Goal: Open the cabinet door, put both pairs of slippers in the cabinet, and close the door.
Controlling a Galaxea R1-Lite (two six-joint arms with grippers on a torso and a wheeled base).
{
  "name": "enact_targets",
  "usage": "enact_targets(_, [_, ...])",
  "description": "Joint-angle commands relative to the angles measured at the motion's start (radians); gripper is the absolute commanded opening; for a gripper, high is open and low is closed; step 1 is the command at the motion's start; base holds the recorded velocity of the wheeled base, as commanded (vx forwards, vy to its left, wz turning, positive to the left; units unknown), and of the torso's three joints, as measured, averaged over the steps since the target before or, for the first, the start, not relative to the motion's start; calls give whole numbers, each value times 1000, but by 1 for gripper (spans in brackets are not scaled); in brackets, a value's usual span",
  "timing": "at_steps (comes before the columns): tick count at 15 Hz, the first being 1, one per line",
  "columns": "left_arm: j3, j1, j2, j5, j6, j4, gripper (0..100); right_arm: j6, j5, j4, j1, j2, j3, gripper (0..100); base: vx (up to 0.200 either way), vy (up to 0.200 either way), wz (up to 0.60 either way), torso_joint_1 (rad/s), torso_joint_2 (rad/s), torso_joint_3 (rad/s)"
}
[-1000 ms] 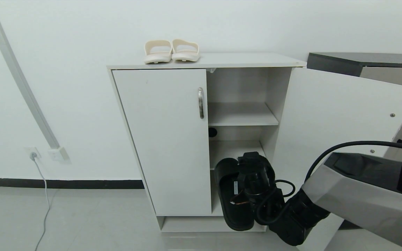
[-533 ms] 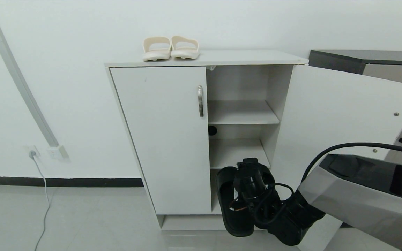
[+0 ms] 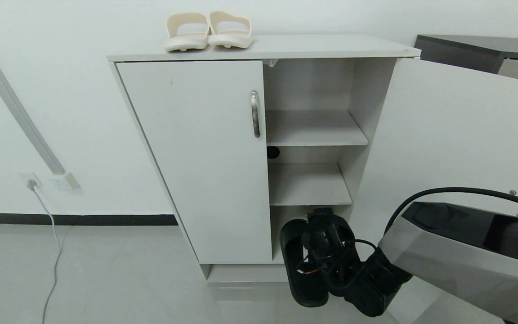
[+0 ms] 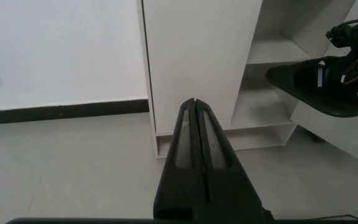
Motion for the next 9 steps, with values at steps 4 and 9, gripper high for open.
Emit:
enact_targets(4, [0, 0, 1, 0, 0, 0, 0, -30, -30, -163, -22, 98, -29, 0, 0, 0, 0, 7, 5, -190])
enact_targets(9, [0, 0, 1, 0, -1, 0, 0, -157, -59, -436, -41, 130, -15, 0, 0, 0, 0, 2, 2, -32])
